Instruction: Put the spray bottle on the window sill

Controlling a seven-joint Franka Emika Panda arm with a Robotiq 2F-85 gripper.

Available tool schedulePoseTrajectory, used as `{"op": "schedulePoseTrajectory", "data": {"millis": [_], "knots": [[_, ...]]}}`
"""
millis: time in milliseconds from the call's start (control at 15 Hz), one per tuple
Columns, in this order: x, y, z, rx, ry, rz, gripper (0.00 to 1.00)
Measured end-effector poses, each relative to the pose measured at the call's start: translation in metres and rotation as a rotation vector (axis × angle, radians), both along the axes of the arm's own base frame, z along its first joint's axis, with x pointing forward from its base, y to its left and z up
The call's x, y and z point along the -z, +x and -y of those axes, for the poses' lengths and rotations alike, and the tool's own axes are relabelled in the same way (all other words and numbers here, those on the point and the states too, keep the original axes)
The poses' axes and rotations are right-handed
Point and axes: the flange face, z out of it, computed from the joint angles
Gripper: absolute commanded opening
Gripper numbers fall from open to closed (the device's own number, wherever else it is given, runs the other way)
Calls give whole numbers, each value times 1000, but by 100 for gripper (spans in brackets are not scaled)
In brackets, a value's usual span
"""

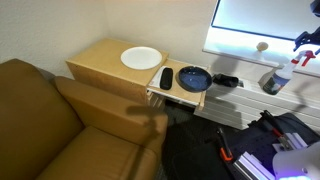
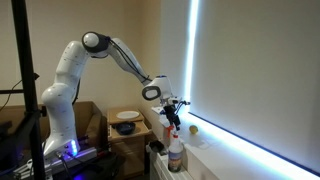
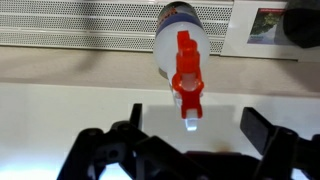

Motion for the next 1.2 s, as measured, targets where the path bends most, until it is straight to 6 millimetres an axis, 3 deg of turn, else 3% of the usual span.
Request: {"op": "schedulePoseTrajectory", "data": {"millis": [267,467,600,1200], "knots": [[19,10,-5,32,-18,11,100],[18,10,-5,31,-19,11,100],[18,10,-5,30,-20,10,74],[19,11,-4,35,-20,32,11]]}}
